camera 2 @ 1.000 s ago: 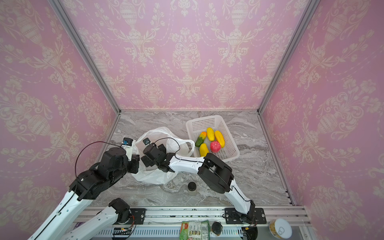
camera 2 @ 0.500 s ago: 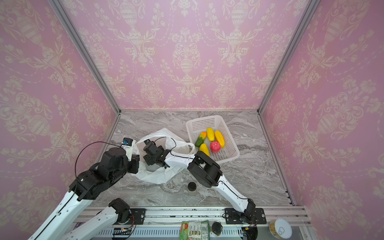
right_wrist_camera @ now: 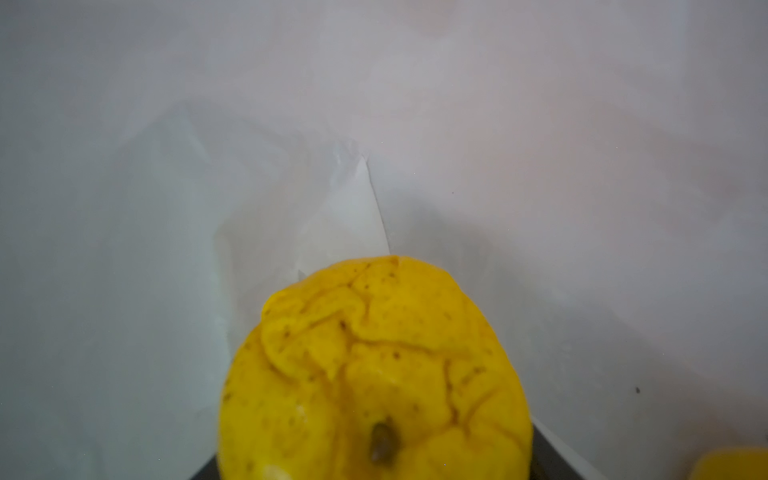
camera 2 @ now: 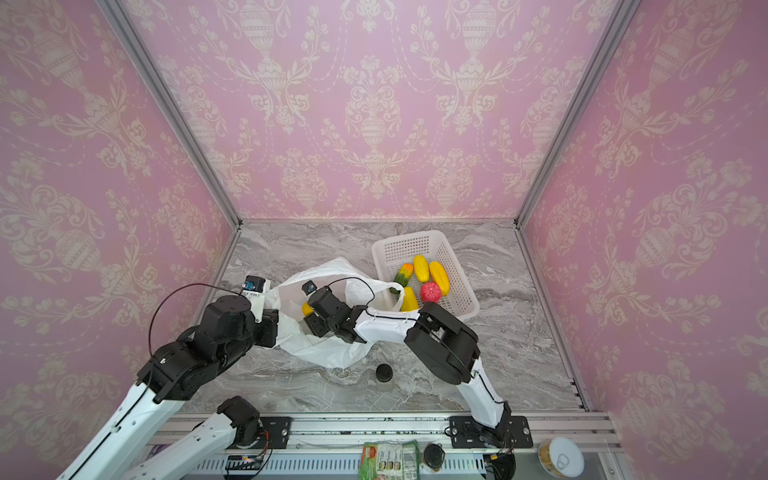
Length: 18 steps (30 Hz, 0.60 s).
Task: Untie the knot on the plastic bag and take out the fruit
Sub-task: 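Lift the yellow round fruit out of the bag with the right gripper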
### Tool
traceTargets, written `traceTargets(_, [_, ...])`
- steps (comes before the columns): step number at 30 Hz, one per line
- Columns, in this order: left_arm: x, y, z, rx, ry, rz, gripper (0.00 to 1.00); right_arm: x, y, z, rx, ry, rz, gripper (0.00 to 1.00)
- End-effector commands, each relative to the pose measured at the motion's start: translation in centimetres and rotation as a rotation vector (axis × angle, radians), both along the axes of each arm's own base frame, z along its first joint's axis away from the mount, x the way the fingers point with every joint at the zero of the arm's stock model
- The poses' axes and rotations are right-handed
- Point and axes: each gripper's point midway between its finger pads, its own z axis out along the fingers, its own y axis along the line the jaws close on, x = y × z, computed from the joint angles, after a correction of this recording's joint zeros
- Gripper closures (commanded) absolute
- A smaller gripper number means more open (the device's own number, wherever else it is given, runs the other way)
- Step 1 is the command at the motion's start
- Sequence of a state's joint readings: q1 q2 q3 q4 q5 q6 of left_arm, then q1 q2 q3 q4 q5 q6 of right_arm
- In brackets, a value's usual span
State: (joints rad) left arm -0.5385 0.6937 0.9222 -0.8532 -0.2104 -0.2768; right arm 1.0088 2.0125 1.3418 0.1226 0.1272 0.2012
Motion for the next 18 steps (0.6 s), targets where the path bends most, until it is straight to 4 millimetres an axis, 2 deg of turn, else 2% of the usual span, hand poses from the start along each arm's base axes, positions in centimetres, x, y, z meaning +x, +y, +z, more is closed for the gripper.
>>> traceTargets(1, [0.0,-0.1,-0.3,0.007,0.000,-0.023,1.00,-1.6,0.5,6.5,0.153,-0.134,0.078,0.45])
traceTargets(3, [-0.1,-0.2,-0.4,0.006,0.000,-0.025,1.00,-2.6,-0.2,8.1,0.179,-0.160,0.105,0.46])
traceTargets(4, [0.0,-0.2,-0.4,0.005,0.002,-0.026,1.00,-3.3,-0.8,7.8,0.179,-0.157,0.121,0.47])
traceTargets(5, [0.0,-0.2,-0.3,0.004,0.001,-0.027,1.00,-3.8,-1.1,8.4,0.197,-0.165,0.131,0.47])
traceTargets(9, [0.0,-0.3,-0.5,0.006,0.008,-0.032,1.00,-4.8,-2.5,10.1,0.240,-0.201,0.149,0.49])
traceTargets(12, [0.0,-0.3,-0.5,0.006,0.008,-0.027,1.00,-5.3,-4.4,11.9,0.254,-0.257,0.127,0.51])
traceTargets(15, [0.0,-0.3,-0.5,0.006,0.008,-0.027,1.00,-4.6,-8.3,14.0,0.250,-0.352,0.004,0.53])
traceTargets(18, [0.0,-0.3,-0.5,0.004,0.007,-0.030,1.00,-2.7,-14.1,15.9,0.249,-0.433,-0.211,0.58])
